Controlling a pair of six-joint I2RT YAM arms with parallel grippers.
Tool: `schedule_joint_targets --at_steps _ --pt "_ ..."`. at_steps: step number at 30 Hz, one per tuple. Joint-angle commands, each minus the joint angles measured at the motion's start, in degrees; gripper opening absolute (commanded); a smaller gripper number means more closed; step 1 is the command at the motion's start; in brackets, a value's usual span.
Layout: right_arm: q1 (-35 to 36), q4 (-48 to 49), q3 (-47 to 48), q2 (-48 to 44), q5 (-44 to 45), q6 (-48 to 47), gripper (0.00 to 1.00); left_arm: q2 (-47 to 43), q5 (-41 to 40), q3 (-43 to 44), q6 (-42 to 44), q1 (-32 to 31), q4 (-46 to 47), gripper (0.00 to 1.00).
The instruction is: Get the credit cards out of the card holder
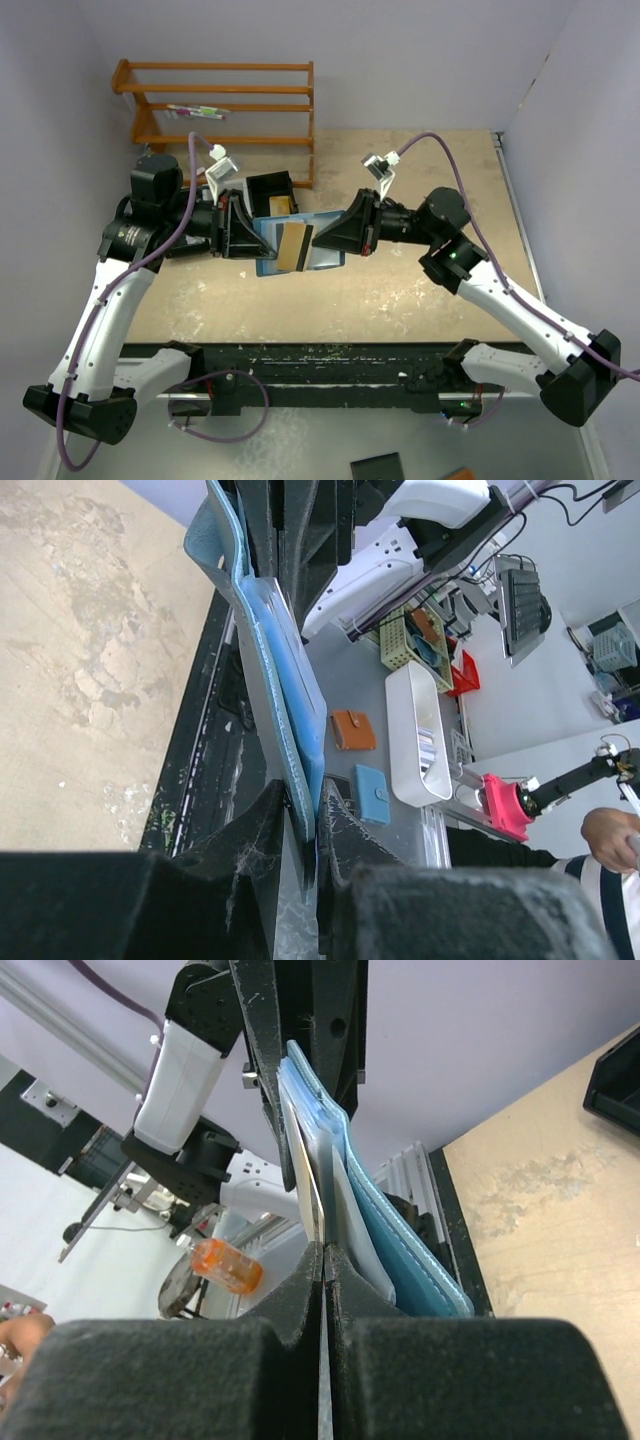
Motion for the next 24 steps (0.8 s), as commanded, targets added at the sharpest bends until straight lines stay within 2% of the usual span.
schedule_joint_targets --at_steps 1,3,5,10,13,20,21,24 --pt "-0.6 3.0 -0.5 -0.7 0.3 1.3 0.00 -0.7 -1.4 2.4 0.1 0.0 3.0 0.02" --pt "-0.6 4.3 -0.3 0.4 0.6 2.3 0.00 -0.7 -2.7 2.4 0.2 0.1 2.5 0.00" --pt "-0.5 8.4 -0.4 1.7 0.5 4.0 0.12 -0.5 -3.3 2.3 -0.1 0.0 2.6 0.00" --pt "-0.4 19.7 -4.7 3.0 0.5 10.6 0.26 0.0 -3.5 2.4 -1.4 0.1 3.6 0.00" --pt "-0.2 21.3 -5.2 3.2 0.9 11.4 0.28 0.1 -3.4 2.4 -1.9 0.1 4.0 0.00" --pt "0.6 23.7 -4.8 4.8 1.1 12.5 0.26 0.4 -2.9 2.0 -2.4 0.2 4.7 0.00" --pt "0.5 24.2 -4.9 5.0 1.1 12.7 0.24 0.3 -2.8 2.0 -2.4 0.1 4.7 0.00" --pt "0.6 24.8 -5.2 5.4 1.0 13.0 0.08 0.3 -2.5 2.2 -2.3 0.1 4.6 0.00"
